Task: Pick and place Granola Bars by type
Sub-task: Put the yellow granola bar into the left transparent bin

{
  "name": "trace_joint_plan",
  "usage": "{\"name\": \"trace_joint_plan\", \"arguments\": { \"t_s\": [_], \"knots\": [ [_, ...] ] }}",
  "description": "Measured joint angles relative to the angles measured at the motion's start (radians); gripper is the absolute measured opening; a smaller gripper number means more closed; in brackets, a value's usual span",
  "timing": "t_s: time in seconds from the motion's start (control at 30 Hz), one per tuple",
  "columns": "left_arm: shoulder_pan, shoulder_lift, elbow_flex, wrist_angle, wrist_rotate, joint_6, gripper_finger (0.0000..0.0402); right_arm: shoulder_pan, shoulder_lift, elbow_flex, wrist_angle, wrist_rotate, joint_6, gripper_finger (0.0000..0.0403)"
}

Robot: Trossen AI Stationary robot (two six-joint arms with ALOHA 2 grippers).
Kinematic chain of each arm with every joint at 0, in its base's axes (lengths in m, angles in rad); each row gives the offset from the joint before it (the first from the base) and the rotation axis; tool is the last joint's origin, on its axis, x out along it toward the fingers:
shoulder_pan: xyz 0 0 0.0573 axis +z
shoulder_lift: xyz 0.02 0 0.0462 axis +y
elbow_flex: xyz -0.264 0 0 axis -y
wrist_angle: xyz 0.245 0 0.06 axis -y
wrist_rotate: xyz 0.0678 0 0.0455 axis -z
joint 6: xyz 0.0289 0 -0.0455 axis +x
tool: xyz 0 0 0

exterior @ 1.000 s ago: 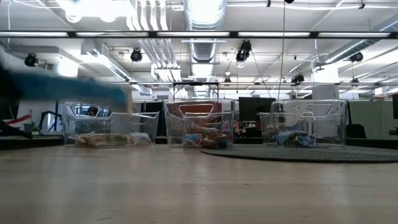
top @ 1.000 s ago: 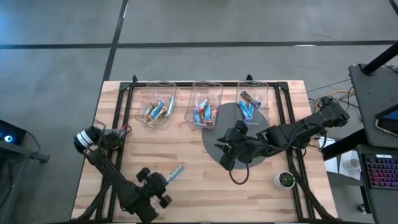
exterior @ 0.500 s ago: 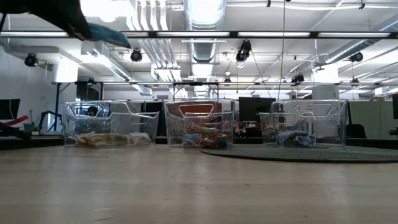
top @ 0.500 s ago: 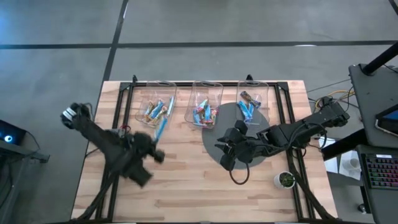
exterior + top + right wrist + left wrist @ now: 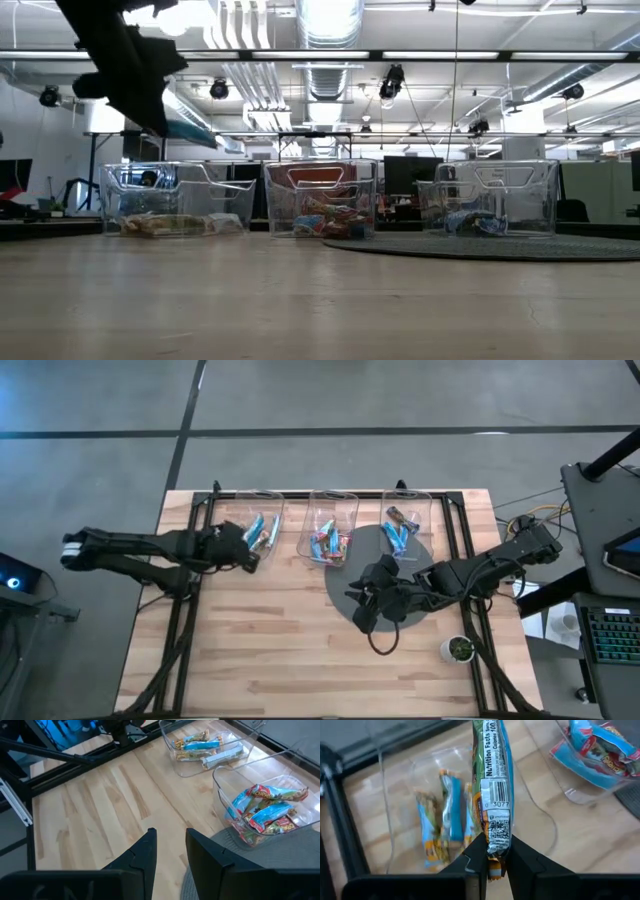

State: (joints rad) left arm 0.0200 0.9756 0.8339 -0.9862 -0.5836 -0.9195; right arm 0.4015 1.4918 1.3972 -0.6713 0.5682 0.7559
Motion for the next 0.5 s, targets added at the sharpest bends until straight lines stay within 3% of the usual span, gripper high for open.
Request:
{"name": "trace_joint_plan", "arguments": {
  "t_s": [0.17, 0.33, 0.4, 0.5],
  "knots": [
    [0.104, -0.028, -0.09, 0.104, 0.007, 0.166, 0.0037, 0.0, 0.0, -0.001, 0.0, 0.001, 0.041, 0.0095],
    [0.157, -0.026, -0.162, 0.163, 0.083, 0.288, 0.0037, 0.0, 0.0, -0.001, -0.001, 0.011, 0.08, 0.0095],
    [0.162, -0.028, -0.181, 0.182, 0.081, 0.293, 0.0037, 0.0, 0.0, -0.001, 0.0, 0.011, 0.095, 0.0095],
    [0.163, -0.032, -0.195, 0.187, -0.007, 0.227, 0.0041, 0.0, 0.0, -0.001, 0.001, 0.026, 0.12, 0.0095]
  ]
}}
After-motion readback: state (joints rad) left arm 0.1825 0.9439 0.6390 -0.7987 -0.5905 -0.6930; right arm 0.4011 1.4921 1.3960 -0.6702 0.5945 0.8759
